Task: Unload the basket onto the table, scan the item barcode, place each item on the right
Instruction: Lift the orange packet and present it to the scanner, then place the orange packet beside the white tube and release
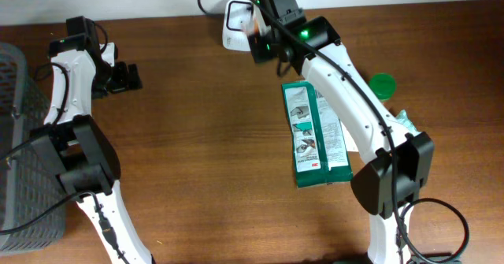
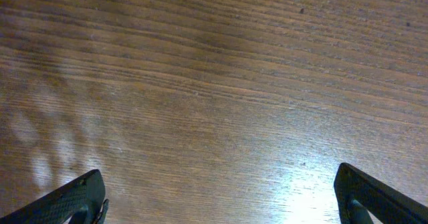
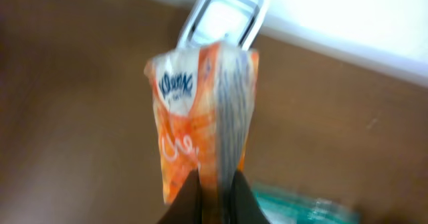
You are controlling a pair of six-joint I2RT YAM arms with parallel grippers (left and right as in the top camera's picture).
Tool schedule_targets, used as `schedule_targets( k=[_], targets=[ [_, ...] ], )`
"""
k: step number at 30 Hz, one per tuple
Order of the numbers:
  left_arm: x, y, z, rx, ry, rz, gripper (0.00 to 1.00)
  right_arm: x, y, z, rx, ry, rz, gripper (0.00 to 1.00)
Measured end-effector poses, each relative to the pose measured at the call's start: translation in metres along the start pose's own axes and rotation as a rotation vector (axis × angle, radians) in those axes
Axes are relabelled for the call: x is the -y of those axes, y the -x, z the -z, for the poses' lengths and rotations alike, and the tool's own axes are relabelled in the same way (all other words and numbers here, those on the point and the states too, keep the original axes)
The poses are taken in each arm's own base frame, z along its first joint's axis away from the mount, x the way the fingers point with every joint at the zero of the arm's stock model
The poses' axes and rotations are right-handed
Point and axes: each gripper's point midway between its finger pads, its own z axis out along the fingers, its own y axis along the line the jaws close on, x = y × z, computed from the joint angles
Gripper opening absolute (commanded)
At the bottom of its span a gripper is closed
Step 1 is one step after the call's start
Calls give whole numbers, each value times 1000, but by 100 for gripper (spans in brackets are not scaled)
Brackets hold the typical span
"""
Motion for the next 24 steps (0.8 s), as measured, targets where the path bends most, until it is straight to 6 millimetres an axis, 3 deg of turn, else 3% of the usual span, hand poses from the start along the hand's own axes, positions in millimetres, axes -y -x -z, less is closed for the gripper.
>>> schedule_targets(
  k=[3,4,6,8,11,15,24],
  targets=[
    [0,0,0,0,-1,0,99,23,74,-9,310,-183,81,4],
    [0,0,0,0,-2,0,99,27,89,-18,381,-223,97,4],
    [1,0,0,2,-3,0,99,29,98,-50,455,-285,156,4],
    [1,0,0,-1,-3,0,99,28,78,-103,426,-333,276,4],
    [1,0,0,-1,-3,0,99,26,52,-149,357,-392,520,4],
    [1,0,0,-1,-3,0,99,27,45,-156,320,-421,642,4],
    [1,0,0,-1,-3,0,99,16,41,-157,302,-415,688,4]
  ],
)
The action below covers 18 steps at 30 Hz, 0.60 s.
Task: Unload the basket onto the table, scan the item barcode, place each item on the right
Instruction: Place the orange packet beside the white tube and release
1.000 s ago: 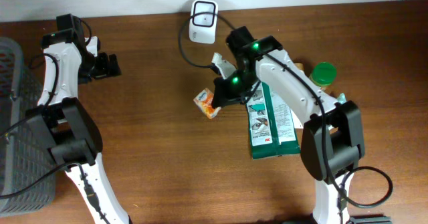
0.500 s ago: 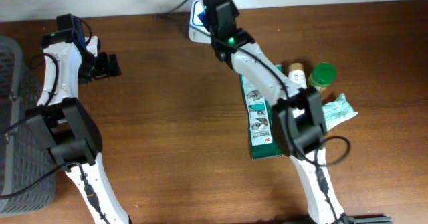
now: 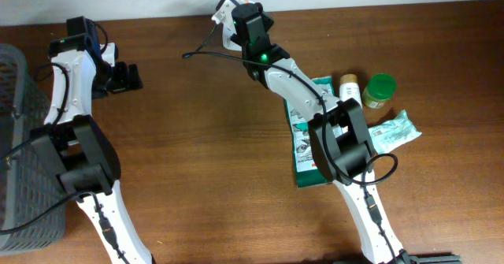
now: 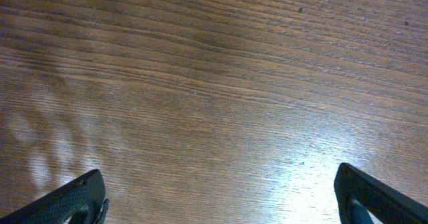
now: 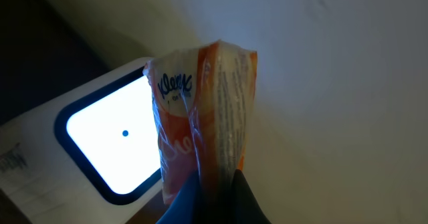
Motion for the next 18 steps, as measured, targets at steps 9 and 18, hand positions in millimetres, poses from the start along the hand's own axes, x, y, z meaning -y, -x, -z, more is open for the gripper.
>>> schedule_targets(
  k=[9,18],
  targets=[
    [0,0,0,0,0,0,99,25,26,70,-25,245,-273,4],
    [0,0,0,1,0,0,99,85,-70,267,-601,645,-904,4]
  ],
)
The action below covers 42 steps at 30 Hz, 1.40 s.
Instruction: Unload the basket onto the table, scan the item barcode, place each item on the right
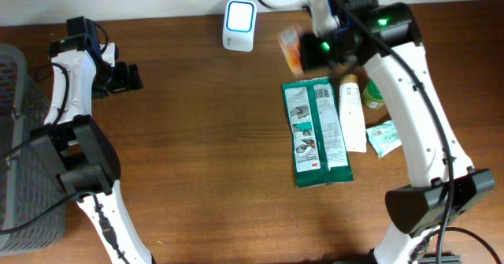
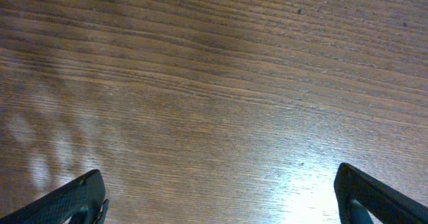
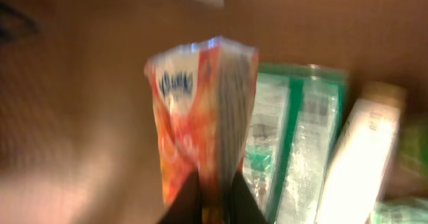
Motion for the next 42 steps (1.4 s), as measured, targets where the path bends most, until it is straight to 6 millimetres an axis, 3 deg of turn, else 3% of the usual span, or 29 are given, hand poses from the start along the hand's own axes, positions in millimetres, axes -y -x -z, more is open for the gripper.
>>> schedule_targets(
  k=[3,7,9,10,11,16,17,19,22,23,24,27,30,38,42],
  targets=[
    [0,0,0,-1,0,0,99,50,-36,-19,-163,-120,-154,4],
    [0,0,0,0,0,0,99,104,-77,-79,-299,-220,-266,8],
    [0,0,0,-1,1,0,99,122,-91,-92,-322,-239,-303,29],
    [0,0,0,0,0,0,99,129,-97,-93,-336,-247,-323,41],
    [0,0,0,-1,0,0,99,133,-97,-92,-332,-250,-336,47],
    [0,0,0,-1,0,0,99,135,-94,-90,-322,-247,-346,50],
    [0,0,0,-1,0,0,99,133,-89,-85,-303,-242,-329,50],
    [0,0,0,0,0,0,99,114,-73,-50,-200,-215,-254,50],
    [0,0,0,-1,0,0,99,63,-67,25,-31,-159,-112,50],
    [0,0,0,-1,0,0,99,45,-70,49,23,-135,-65,57],
    [0,0,0,0,0,0,99,31,-74,67,63,-116,-29,98],
    [0,0,0,1,0,0,99,8,-101,116,139,-83,38,98],
    [0,0,0,-1,0,0,99,3,-112,145,216,-69,54,98],
    [0,0,0,0,0,0,99,3,-113,145,215,-72,54,98],
    [0,0,0,-1,0,0,99,8,-98,148,275,-110,56,98]
  ],
)
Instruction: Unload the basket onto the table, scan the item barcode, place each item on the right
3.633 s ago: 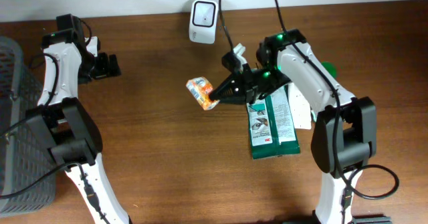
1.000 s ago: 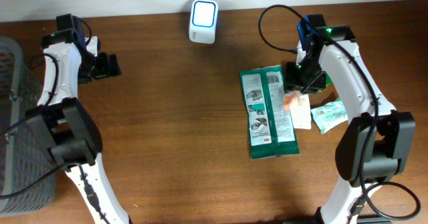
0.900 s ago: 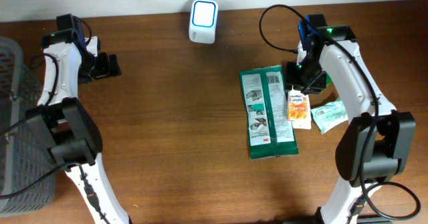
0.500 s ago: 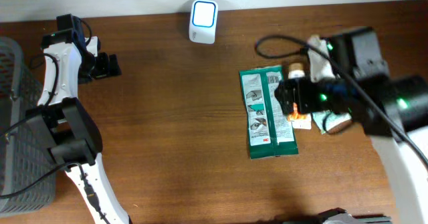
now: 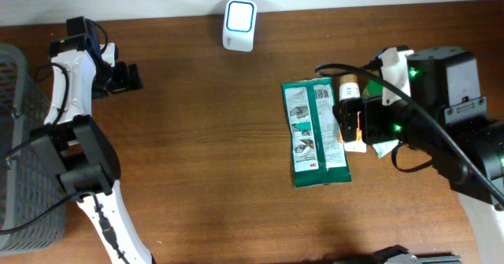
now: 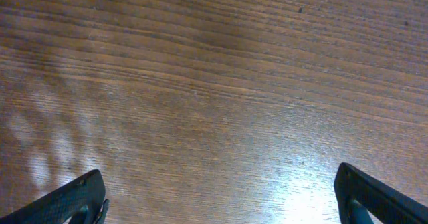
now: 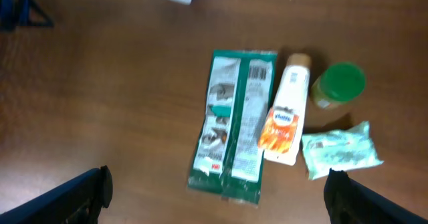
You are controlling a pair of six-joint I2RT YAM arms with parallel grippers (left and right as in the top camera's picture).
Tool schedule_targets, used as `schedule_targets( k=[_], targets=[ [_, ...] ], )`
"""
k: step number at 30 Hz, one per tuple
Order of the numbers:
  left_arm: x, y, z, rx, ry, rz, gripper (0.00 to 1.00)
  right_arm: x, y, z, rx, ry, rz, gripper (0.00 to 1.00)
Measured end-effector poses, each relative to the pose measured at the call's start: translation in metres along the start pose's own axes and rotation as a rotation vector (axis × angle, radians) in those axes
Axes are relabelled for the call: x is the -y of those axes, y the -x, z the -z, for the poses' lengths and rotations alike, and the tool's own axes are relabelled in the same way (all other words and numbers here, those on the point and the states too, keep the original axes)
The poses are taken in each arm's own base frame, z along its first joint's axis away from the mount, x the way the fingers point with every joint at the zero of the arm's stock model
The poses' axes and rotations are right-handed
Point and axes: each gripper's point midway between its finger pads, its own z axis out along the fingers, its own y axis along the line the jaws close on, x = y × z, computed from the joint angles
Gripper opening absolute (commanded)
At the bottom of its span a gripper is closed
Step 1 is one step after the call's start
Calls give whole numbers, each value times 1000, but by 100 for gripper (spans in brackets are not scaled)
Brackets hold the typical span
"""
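Observation:
The orange tissue pack [image 7: 281, 131] lies on the lower part of a white tube [image 7: 290, 90], just right of the long green package [image 7: 234, 124]. In the overhead view only a sliver of the orange tissue pack [image 5: 359, 128] shows beside my arm. The white scanner [image 5: 239, 16] stands at the table's far edge, and the scanner sits at the top of the right wrist view. My right gripper [image 7: 217, 204] hangs open high above these items, holding nothing. My left gripper [image 6: 221, 198] is open over bare wood at the far left.
A green-lidded jar [image 7: 341, 83] and a pale teal packet [image 7: 341, 150] lie right of the tube. A grey basket [image 5: 16, 138] stands at the table's left edge. The right arm [image 5: 441, 114] covers part of the item group in the overhead view.
My right gripper was shut on the orange tissue pack above the green package. Now it is open and the pack lies on the white tube. The left arm is unchanged.
My right gripper held the tissue pack close to the scanner, then right in front of its lit window. After that it held the pack to the right, over the group of items. Now the pack rests there and the gripper is open.

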Motion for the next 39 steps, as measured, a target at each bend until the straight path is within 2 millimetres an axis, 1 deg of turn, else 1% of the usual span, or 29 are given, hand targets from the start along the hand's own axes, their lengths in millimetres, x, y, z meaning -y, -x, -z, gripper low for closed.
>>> schedule_targets(
  k=[2,3,4,5,6,7,8,10,12,13,14,15,16,18,22,26,33,39],
  targets=[
    [0,0,0,0,0,0,99,6,17,1,83,-40,3,98],
    [0,0,0,1,0,0,99,11,28,1,161,-61,18,98],
    [0,0,0,0,0,0,99,16,29,0,202,-73,25,98],
    [0,0,0,0,0,0,99,22,35,-2,276,-85,21,98],
    [0,0,0,-1,0,0,99,30,37,-5,336,-100,16,98],
    [0,0,0,1,1,0,99,42,26,-13,375,-126,2,98],
    [0,0,0,2,0,0,99,50,18,-20,433,-142,-7,98],
    [0,0,0,0,1,0,99,58,3,-25,582,-150,-12,98],
    [0,0,0,1,0,0,99,62,-34,-32,705,-147,-7,98],
    [0,0,0,-1,0,0,99,62,-40,-31,777,-136,1,98],
    [0,0,0,-1,0,0,99,63,-60,-39,832,-129,9,98],
    [0,0,0,0,0,0,99,65,-73,-47,858,-127,14,98],
    [0,0,0,1,0,0,99,67,-88,-59,871,-122,18,98],
    [0,0,0,0,0,0,99,69,-112,-80,880,-109,26,99],
    [0,0,0,0,0,0,99,70,-126,-98,868,-99,28,98],
    [0,0,0,0,0,0,99,70,-136,-109,846,-89,31,98],
    [0,0,0,0,0,0,99,70,-144,-117,802,-87,26,98],
    [0,0,0,0,0,0,99,70,-144,-117,801,-87,26,98]
  ],
)
